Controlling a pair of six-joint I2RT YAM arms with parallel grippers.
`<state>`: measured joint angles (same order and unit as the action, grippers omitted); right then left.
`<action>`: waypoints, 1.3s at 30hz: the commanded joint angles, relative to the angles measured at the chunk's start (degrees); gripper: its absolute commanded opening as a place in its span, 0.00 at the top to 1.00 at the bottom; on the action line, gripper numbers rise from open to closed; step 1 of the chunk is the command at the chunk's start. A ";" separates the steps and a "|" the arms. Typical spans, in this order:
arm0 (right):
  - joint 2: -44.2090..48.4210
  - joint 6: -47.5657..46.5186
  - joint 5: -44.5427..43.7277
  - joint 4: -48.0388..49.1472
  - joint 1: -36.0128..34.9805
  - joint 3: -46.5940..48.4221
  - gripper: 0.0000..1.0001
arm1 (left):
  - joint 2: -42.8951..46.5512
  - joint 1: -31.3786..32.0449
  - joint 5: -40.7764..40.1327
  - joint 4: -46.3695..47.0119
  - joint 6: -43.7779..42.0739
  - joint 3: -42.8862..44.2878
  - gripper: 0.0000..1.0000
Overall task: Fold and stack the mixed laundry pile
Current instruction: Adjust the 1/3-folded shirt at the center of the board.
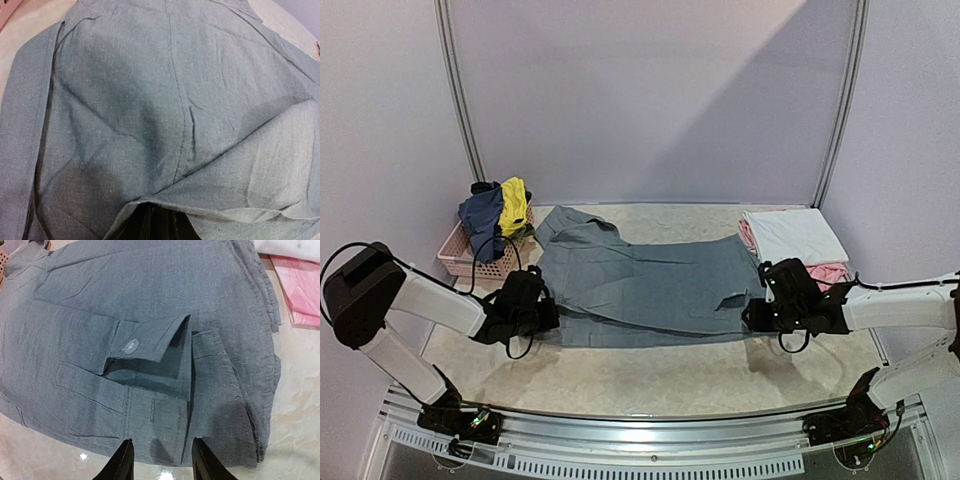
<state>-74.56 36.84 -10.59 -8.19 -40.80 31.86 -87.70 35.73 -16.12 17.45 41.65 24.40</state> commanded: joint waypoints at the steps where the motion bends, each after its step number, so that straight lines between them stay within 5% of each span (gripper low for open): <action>1: 4.71 1.97 -5.28 -1.43 0.32 -1.31 0.59 | 0.22 -0.74 0.28 -1.32 0.40 -1.68 0.85; 7: 9.51 0.01 -8.32 -7.90 0.50 1.83 0.59 | 3.44 -0.57 1.24 -2.75 1.22 -2.24 0.84; 13: 12.72 -6.48 4.34 -3.75 0.49 4.03 0.56 | 15.73 0.23 -1.82 -13.54 1.91 -1.29 0.74; 20: 2.01 -9.65 15.01 -0.57 0.42 9.83 0.57 | 29.56 1.64 -4.49 -19.74 3.07 -2.72 0.63; 31: -16.75 -13.81 13.39 -2.15 1.97 20.44 0.67 | 8.51 6.87 8.19 -10.22 -5.75 12.35 0.68; 39: -23.22 -14.40 13.00 -1.76 4.72 20.98 0.69 | -7.11 7.08 9.35 -5.82 -5.59 16.79 0.69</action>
<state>-94.76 23.55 3.29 -9.26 -36.93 52.12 -89.56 42.06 -7.97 9.69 37.30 40.58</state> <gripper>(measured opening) 0.312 0.310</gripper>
